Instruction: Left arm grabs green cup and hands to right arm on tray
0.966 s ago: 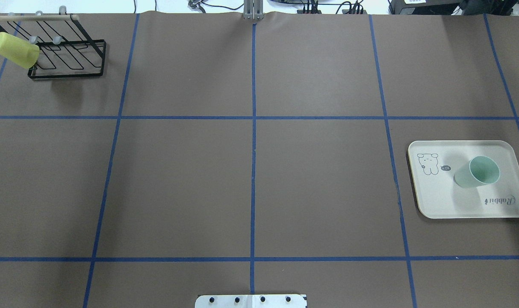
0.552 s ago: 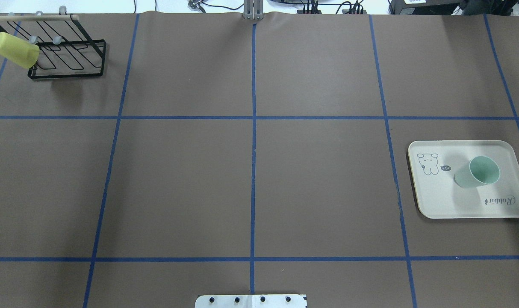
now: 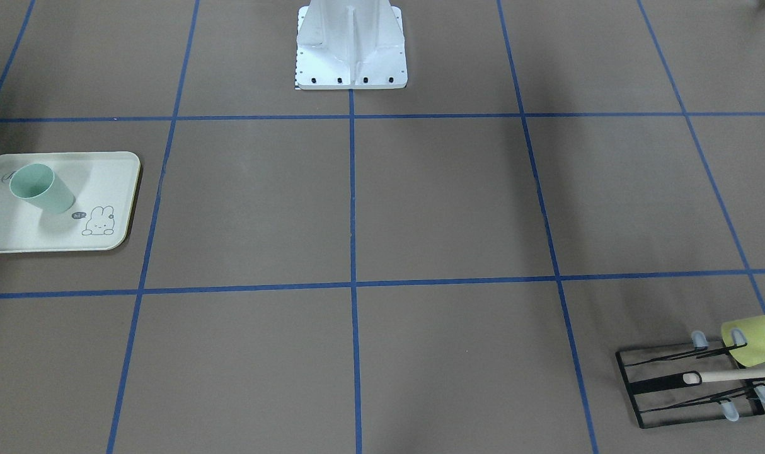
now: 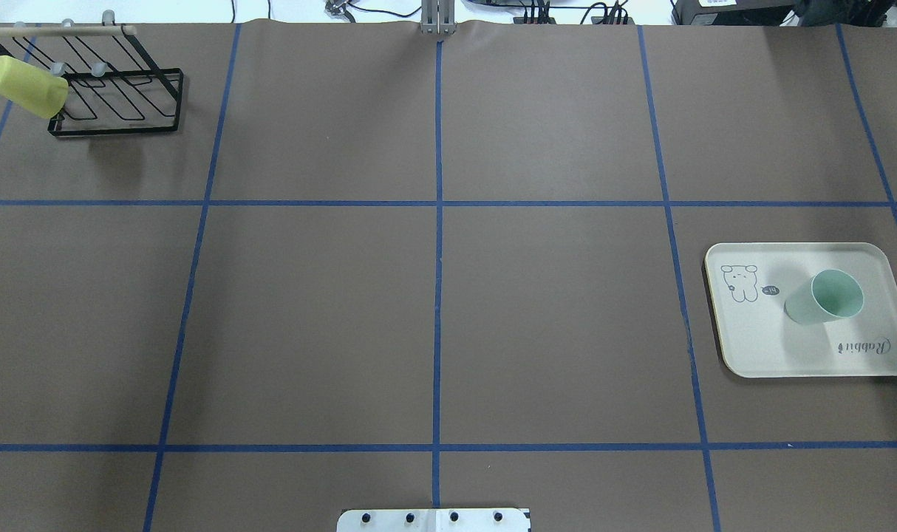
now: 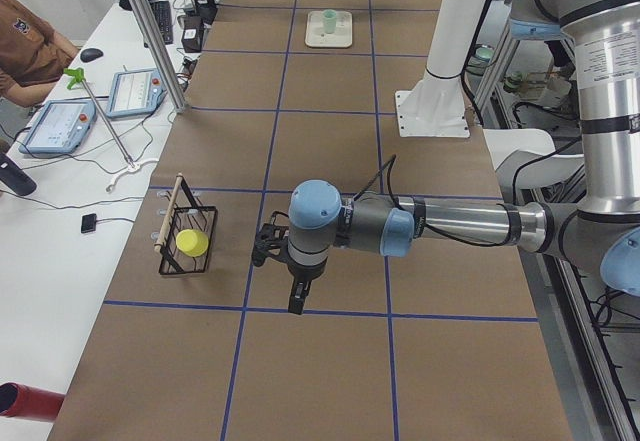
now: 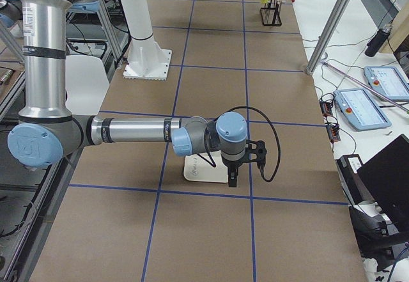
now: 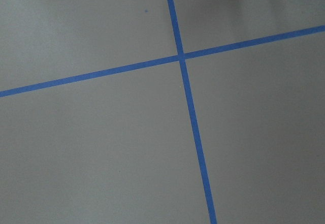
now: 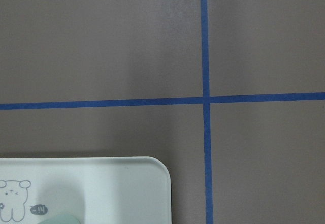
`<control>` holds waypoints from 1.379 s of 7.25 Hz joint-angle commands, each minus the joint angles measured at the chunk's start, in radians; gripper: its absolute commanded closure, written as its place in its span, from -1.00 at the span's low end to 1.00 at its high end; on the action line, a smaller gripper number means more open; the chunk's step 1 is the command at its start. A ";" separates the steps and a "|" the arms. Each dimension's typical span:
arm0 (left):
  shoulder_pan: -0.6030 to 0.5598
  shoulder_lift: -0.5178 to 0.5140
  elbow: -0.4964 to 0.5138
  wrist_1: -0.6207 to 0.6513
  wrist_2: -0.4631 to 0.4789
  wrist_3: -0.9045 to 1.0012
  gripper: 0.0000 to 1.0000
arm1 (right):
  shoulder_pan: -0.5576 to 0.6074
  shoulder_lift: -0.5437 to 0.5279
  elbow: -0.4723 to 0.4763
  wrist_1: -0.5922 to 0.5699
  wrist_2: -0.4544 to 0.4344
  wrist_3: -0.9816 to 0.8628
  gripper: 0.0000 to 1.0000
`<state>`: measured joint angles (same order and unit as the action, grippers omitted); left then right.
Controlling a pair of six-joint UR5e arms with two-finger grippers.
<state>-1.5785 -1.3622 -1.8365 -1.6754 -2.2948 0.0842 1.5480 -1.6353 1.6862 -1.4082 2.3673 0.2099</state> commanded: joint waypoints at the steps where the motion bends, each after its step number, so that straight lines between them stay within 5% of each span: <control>1: 0.000 0.000 -0.003 -0.001 0.000 -0.001 -1.00 | 0.027 -0.003 0.012 -0.014 0.000 -0.003 -1.00; 6: 0.000 -0.002 0.005 -0.001 0.002 -0.001 -1.00 | 0.015 0.006 0.029 -0.156 0.093 -0.004 -1.00; 10: 0.000 -0.006 0.013 0.000 0.003 -0.001 -1.00 | -0.002 -0.005 0.040 -0.213 0.052 -0.114 -1.00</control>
<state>-1.5785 -1.3656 -1.8247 -1.6763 -2.2923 0.0818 1.5488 -1.6370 1.7277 -1.6019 2.4451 0.1675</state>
